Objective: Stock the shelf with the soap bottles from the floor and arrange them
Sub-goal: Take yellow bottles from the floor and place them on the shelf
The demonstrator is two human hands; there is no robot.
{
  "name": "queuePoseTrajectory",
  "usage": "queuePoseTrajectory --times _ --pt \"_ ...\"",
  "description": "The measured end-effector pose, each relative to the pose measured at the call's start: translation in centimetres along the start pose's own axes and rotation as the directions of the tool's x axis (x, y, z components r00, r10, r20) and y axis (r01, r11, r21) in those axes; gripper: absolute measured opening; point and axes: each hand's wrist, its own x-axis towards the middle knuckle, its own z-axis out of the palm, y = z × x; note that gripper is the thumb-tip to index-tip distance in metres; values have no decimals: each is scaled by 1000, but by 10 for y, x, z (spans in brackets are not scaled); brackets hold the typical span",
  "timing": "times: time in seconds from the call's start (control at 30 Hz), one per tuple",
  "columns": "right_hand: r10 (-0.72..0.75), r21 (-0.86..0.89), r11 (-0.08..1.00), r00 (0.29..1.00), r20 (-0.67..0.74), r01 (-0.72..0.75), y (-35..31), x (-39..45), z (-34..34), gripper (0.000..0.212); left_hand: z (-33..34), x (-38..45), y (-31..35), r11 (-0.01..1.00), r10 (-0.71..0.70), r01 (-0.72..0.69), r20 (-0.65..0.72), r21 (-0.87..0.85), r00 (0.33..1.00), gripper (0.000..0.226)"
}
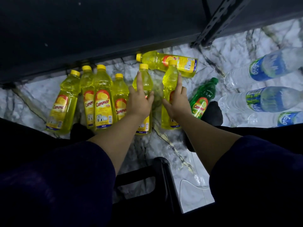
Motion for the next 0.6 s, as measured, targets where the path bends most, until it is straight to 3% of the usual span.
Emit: queuePoseTrajectory --times 0.13,0.33,0.6 --pt "-122 2 992 988 -94 123 -27 -4 -35 113 -37 -6 22 996 78 -83 -134 -32 988 85" --pt "-279 29 954 916 -288 300 -85 -32 -95 114 -104 -29 53 963 224 -262 -344 -69 912 85" --pt "-421 32 857 735 -531 514 -170 -86 -187 108 -207 -92 133 859 388 -508 -560 -69 732 82"
